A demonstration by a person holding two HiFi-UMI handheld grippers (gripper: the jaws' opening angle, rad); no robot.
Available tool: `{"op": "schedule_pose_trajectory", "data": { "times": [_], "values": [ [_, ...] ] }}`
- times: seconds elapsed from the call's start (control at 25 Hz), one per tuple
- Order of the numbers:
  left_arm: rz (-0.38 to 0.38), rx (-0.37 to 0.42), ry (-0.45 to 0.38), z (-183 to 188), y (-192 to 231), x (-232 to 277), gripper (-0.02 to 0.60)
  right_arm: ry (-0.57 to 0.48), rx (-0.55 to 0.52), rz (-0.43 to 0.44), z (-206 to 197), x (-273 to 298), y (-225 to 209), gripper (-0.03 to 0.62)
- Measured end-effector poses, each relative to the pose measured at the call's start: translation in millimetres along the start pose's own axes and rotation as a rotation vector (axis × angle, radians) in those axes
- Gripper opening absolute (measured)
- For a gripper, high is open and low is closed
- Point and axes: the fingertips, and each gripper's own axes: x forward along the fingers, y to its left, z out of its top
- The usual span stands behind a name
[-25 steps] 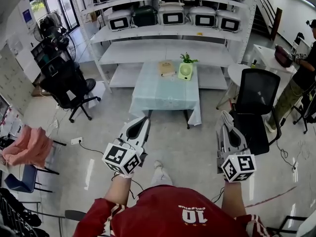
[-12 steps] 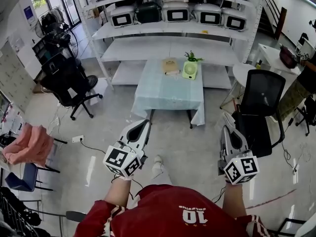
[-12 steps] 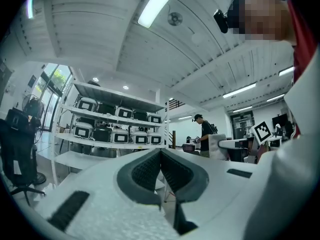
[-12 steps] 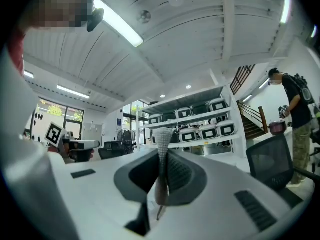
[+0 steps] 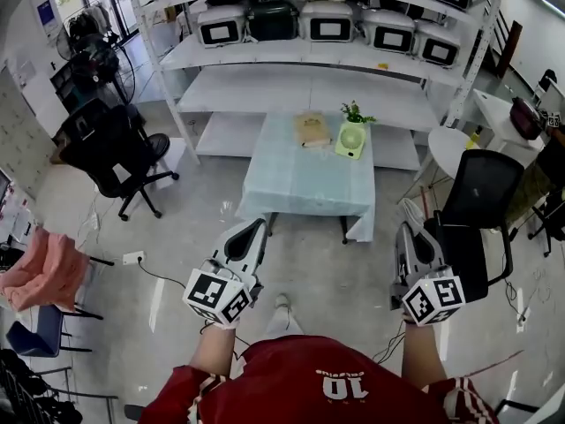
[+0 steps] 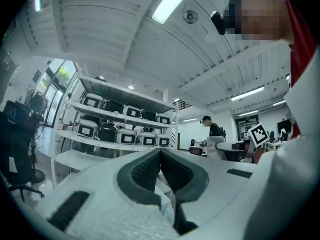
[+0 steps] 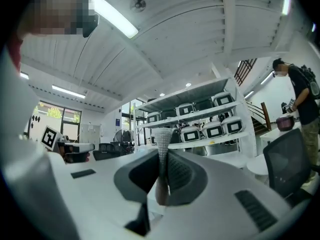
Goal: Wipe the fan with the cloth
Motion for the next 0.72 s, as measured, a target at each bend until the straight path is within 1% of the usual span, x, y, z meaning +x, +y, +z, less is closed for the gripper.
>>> {"op": "schedule_pose_trajectory", "data": {
  "times": [0.08,0.2,0.4,0.48,0.56,0.64,0.72],
  "values": [
    [-0.003,-0.005,-0.013,6,27,17,-0.002,0.003,0.010,0.008,-1,37,2,0.018],
    [-0.017,-0.001,0.002,5,64,45,-0.001,0.003,0.016,-0.001,-2,85,4,0.018],
    [-0.071,-0.012,0.035,1,120,89,0.000,0.023,0.013,-0.053,-11,154,5,0.018],
    [-0.103,-0.016,0.039,2,134,108,0.000,0.035,0.016,-0.087,-15,173,4,0.019],
    [-0.139,-0.003,0.041,2,144,127,-0.001,0.040,0.016,-0.122,-18,186,1,0.020],
    [-0.170,0.009,0.043,-1,151,146,-0.001,0.042,0.013,-0.152,-20,194,0,0.020],
    [-0.199,0.002,0.046,-6,154,162,-0.002,0.047,0.005,-0.176,-20,198,-2,0.020]
  ]
}}
